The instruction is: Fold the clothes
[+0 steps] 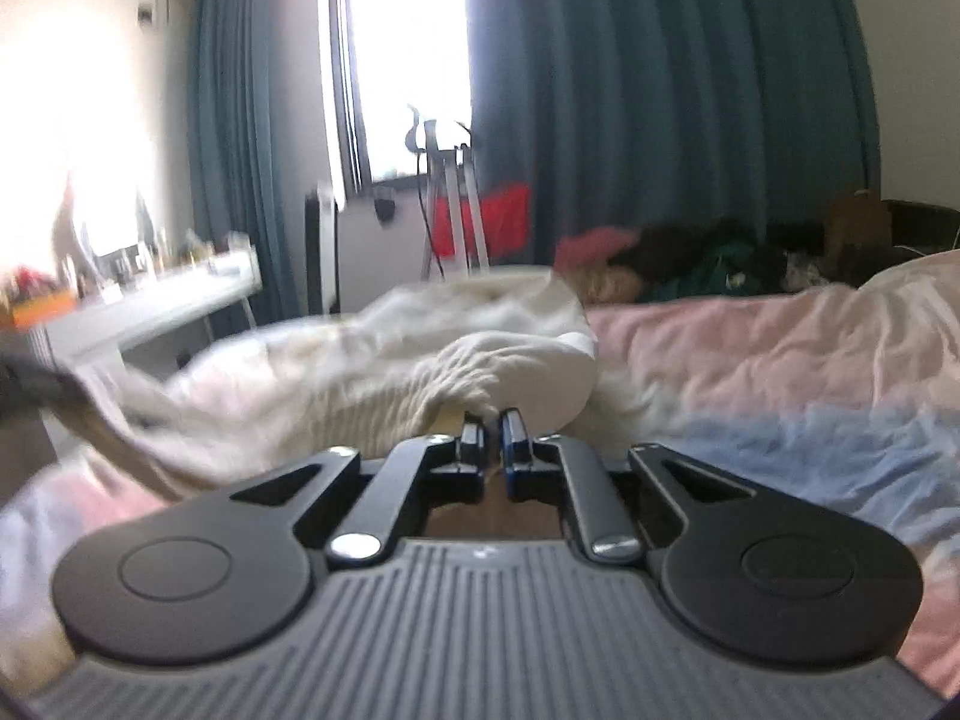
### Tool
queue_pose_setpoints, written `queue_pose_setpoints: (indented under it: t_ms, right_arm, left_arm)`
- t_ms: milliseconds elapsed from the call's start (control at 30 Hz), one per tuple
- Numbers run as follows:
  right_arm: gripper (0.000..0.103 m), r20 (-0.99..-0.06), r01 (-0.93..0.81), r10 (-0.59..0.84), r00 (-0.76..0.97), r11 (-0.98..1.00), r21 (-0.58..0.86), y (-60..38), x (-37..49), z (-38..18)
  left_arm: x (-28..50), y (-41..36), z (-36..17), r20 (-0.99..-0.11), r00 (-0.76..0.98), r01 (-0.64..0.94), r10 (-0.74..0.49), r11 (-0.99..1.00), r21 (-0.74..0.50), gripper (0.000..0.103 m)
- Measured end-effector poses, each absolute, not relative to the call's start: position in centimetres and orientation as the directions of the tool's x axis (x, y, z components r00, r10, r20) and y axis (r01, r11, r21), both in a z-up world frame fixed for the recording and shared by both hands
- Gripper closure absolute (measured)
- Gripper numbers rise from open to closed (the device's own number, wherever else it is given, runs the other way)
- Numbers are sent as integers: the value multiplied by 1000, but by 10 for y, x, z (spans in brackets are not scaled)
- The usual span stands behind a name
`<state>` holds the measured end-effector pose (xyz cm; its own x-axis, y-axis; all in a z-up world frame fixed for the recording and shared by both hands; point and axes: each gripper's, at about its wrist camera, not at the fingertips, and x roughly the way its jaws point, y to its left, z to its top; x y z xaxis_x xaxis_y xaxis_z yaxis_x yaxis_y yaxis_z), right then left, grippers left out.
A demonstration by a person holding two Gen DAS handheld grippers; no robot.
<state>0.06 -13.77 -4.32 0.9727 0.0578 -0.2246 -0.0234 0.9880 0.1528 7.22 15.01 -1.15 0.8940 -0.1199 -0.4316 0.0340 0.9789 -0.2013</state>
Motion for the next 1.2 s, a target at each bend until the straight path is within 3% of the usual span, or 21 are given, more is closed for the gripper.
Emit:
queue_pose_setpoints:
  t_ms: [100,200,333,467,633,700,767,833,1033,1200]
  right_arm:
    - [95,-217,-42,55,975,997,65,-134,-25,-31]
    - [94,-312,-64,57,948,998,-13,-126,-33,-38]
    - [94,-499,-61,71,864,997,36,-127,-19,-63]
    - [92,-591,-40,91,801,994,99,-135,-13,-76]
    - [86,-588,-45,157,794,979,201,-145,-23,-70]
    - [49,-576,-61,206,791,964,261,-148,-26,-69]
    - [31,-543,-86,239,805,952,292,-148,-31,-65]
    - [31,-511,-86,246,824,945,317,-149,-31,-63]
    - [32,-427,-52,230,874,920,389,-158,-28,-57]
    - [31,-451,69,135,882,911,407,-167,-9,-69]
  left_arm:
    - [70,151,-14,-488,862,33,-138,975,-218,88]
    - [71,153,-22,-577,804,13,-147,973,-229,88]
    - [69,150,-35,-678,723,8,-134,983,-186,87]
    - [61,151,-39,-715,680,35,-160,982,-186,82]
    - [40,157,-32,-713,673,36,-197,972,-234,80]
    - [30,163,-26,-696,689,30,-204,967,-254,74]
    - [22,172,-14,-643,735,34,-216,958,-284,59]
    - [19,180,-7,-603,765,26,-227,946,-322,52]
    - [34,179,-8,-598,757,18,-263,923,-384,44]
    - [42,182,-14,-592,741,19,-319,890,-456,39]
